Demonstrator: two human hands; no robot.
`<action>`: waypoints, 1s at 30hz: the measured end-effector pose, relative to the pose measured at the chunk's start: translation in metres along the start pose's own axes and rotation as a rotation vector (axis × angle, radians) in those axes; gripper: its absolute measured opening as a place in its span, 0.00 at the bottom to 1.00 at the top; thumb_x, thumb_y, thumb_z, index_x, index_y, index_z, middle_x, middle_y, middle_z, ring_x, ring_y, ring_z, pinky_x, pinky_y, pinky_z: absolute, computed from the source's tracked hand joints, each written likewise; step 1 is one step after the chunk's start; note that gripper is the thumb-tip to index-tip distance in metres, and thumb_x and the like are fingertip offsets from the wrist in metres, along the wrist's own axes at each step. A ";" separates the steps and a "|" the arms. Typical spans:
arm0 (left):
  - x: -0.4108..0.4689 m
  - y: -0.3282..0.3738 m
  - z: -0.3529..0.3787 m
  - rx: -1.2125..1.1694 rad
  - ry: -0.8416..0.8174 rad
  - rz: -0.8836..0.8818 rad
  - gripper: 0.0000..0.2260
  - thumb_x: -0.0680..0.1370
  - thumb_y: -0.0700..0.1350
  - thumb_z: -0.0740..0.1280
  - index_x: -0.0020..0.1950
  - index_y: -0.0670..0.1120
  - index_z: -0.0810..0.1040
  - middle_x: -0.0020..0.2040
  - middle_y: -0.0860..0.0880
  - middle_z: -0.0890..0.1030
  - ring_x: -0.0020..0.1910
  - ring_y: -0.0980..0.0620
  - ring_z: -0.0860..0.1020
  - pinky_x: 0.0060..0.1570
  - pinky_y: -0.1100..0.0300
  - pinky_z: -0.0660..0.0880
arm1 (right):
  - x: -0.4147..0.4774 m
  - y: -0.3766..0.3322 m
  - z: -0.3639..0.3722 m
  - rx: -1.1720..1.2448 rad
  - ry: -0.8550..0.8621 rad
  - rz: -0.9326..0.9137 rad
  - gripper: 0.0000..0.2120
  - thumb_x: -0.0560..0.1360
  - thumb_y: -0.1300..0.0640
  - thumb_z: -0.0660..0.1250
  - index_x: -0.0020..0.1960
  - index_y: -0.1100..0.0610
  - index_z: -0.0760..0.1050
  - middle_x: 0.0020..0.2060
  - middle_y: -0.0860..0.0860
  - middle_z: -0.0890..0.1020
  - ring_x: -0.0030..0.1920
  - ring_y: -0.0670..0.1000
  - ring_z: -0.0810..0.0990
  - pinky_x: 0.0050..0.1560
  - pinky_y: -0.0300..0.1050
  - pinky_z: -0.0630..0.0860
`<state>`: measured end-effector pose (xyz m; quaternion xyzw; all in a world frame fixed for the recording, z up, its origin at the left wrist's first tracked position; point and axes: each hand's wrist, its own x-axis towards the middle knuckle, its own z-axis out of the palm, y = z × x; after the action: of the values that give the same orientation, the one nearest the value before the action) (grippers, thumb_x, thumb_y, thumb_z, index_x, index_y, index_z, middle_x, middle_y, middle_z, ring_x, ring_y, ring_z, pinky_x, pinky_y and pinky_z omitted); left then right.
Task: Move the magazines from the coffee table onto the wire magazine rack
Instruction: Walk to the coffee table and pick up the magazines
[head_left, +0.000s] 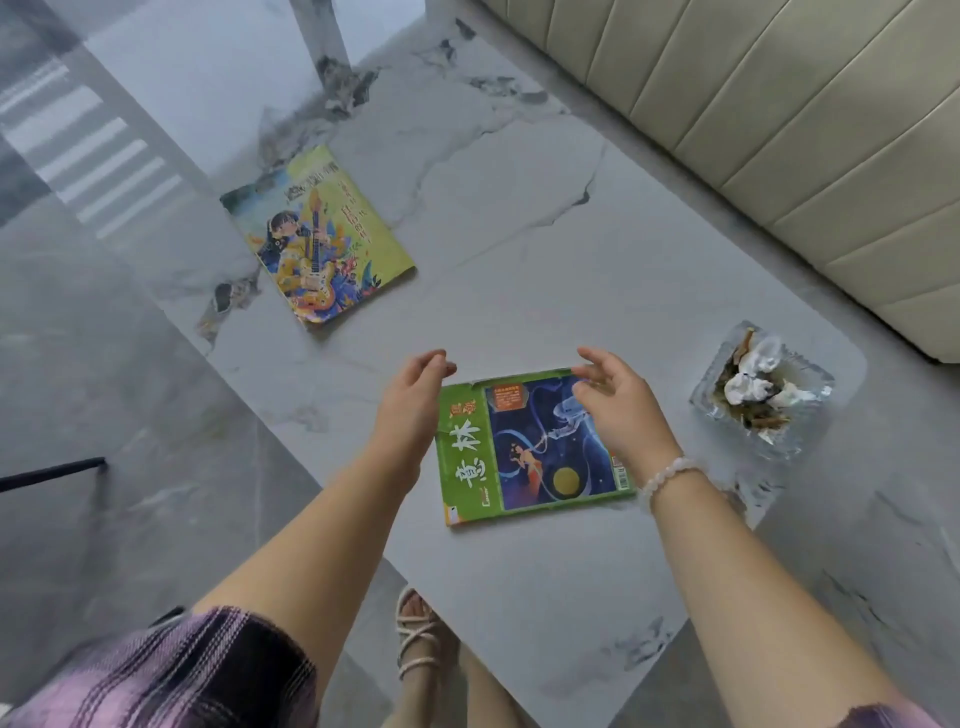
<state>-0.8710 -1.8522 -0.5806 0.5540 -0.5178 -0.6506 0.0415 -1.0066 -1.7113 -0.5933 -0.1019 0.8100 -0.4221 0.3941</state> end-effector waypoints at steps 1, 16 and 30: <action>0.010 -0.008 0.004 0.049 -0.010 0.011 0.16 0.80 0.48 0.57 0.68 0.47 0.70 0.64 0.49 0.76 0.54 0.56 0.72 0.50 0.62 0.66 | 0.011 0.009 0.002 -0.068 0.002 -0.021 0.20 0.78 0.63 0.61 0.68 0.53 0.68 0.57 0.49 0.76 0.61 0.49 0.74 0.57 0.41 0.69; 0.104 -0.092 0.034 1.312 -0.042 0.275 0.35 0.74 0.49 0.65 0.76 0.50 0.49 0.76 0.50 0.58 0.75 0.48 0.56 0.74 0.50 0.47 | 0.108 0.084 0.050 -1.097 -0.081 -0.314 0.32 0.73 0.60 0.68 0.72 0.48 0.59 0.69 0.49 0.67 0.70 0.53 0.62 0.73 0.55 0.54; 0.118 -0.098 0.025 1.305 0.030 0.443 0.13 0.72 0.42 0.65 0.55 0.47 0.70 0.61 0.49 0.70 0.59 0.46 0.67 0.58 0.56 0.63 | 0.109 0.082 0.052 -1.147 -0.047 -0.296 0.16 0.73 0.59 0.67 0.58 0.50 0.70 0.58 0.49 0.73 0.62 0.53 0.69 0.72 0.56 0.55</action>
<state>-0.8842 -1.8653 -0.7347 0.3557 -0.9040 -0.1739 -0.1613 -1.0274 -1.7459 -0.7334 -0.4197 0.8770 0.0349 0.2311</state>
